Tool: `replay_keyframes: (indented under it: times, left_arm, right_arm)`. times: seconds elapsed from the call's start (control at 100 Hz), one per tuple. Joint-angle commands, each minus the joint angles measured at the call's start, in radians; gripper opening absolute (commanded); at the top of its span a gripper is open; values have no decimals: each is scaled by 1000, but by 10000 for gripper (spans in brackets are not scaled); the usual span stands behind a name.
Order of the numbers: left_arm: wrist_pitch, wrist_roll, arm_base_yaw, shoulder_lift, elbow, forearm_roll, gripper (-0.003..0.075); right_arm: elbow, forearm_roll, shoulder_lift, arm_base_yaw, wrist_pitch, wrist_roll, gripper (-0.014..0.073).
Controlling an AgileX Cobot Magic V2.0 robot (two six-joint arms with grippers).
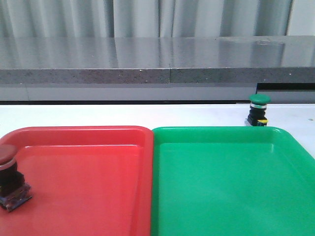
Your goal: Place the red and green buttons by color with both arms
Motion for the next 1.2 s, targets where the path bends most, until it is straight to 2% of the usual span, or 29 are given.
replay_keyframes:
  times: [0.0,0.25,0.5,1.19]
  left_arm:
    - [-186,73,46,-30,28,-74,-20]
    - [-208,91,44,-30,150,-148,-20]
    - [-105,115,44,-30,150,-177,-20]
    - [-104,115,44,-30,150,-179,-20]
  right_arm:
    - [-19,-2,-23,-3,-84,0,-55]
    - [-19,-2,-23,-3,-83,0,-55]
    - [-19,-2,-23,-3,-83,0,-55]
    - [-19,-2,-23,-3,-83,0,-55]
